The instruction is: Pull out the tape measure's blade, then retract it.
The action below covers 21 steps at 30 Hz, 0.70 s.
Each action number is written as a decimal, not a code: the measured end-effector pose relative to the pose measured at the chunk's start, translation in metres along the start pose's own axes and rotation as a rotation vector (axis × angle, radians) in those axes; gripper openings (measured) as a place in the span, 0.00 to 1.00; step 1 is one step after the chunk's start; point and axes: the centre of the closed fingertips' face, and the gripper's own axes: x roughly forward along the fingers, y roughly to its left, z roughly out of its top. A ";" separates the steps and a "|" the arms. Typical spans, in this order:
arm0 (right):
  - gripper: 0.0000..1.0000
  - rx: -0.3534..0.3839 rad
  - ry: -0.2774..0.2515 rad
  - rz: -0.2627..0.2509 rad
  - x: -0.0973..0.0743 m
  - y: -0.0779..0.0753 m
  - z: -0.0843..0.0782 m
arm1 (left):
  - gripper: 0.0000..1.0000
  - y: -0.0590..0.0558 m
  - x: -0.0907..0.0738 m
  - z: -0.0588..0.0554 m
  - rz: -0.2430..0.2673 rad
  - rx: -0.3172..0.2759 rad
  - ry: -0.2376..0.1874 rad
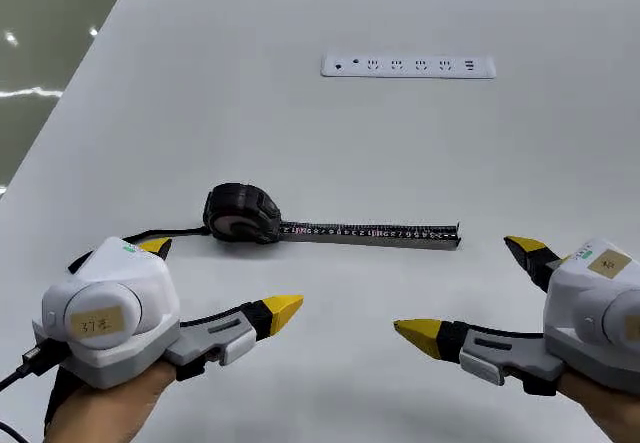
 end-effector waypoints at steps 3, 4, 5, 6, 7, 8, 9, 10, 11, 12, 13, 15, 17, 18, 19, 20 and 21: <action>0.99 -0.008 0.006 0.020 0.001 0.002 -0.002 | 0.97 0.000 0.002 0.001 0.006 0.001 0.002; 0.99 -0.009 0.008 0.022 0.001 0.002 -0.003 | 0.97 0.000 0.002 0.001 0.008 0.000 0.003; 0.99 -0.008 0.011 0.026 0.001 0.003 -0.003 | 0.97 0.000 0.003 0.001 0.009 0.001 0.004; 0.99 -0.007 0.011 0.028 0.000 0.003 -0.004 | 0.97 0.000 0.004 0.001 0.010 0.000 0.008; 0.99 -0.007 0.010 0.033 0.000 0.002 -0.004 | 0.97 0.001 0.005 0.001 0.014 -0.001 0.008; 0.99 -0.008 0.011 0.037 0.000 0.002 -0.004 | 0.97 0.001 0.006 0.001 0.015 -0.002 0.008; 0.99 -0.010 0.014 0.044 0.000 0.002 -0.005 | 0.97 0.001 0.007 0.001 0.016 -0.005 0.011; 0.99 -0.011 0.017 0.045 0.000 0.002 -0.006 | 0.97 0.002 0.007 0.001 0.018 -0.005 0.010; 0.99 -0.015 0.019 0.054 0.000 0.002 -0.006 | 0.97 0.002 0.008 0.001 0.021 -0.006 0.011; 0.99 -0.017 0.019 0.060 0.000 0.002 -0.007 | 0.97 0.002 0.009 0.001 0.022 -0.008 0.013; 0.99 -0.019 0.020 0.062 0.000 0.001 -0.007 | 0.97 0.003 0.009 0.001 0.024 -0.009 0.016; 0.99 -0.029 0.026 0.069 0.001 -0.002 -0.009 | 0.97 0.003 0.011 0.002 0.025 -0.009 0.018; 0.99 -0.035 0.029 0.078 0.001 -0.005 -0.010 | 0.97 0.005 0.013 0.003 0.031 -0.009 0.018; 0.99 -0.036 0.030 0.082 0.001 -0.006 -0.011 | 0.97 0.006 0.014 0.003 0.034 -0.008 0.018; 0.98 -0.040 0.031 0.096 0.001 -0.006 -0.011 | 0.97 0.007 0.015 0.004 0.038 -0.011 0.019; 0.97 -0.044 0.029 0.106 0.001 -0.006 -0.011 | 0.96 0.008 0.016 0.004 0.039 -0.014 0.019; 0.96 -0.047 0.031 0.108 0.001 -0.007 -0.012 | 0.96 0.009 0.016 0.005 0.041 -0.016 0.020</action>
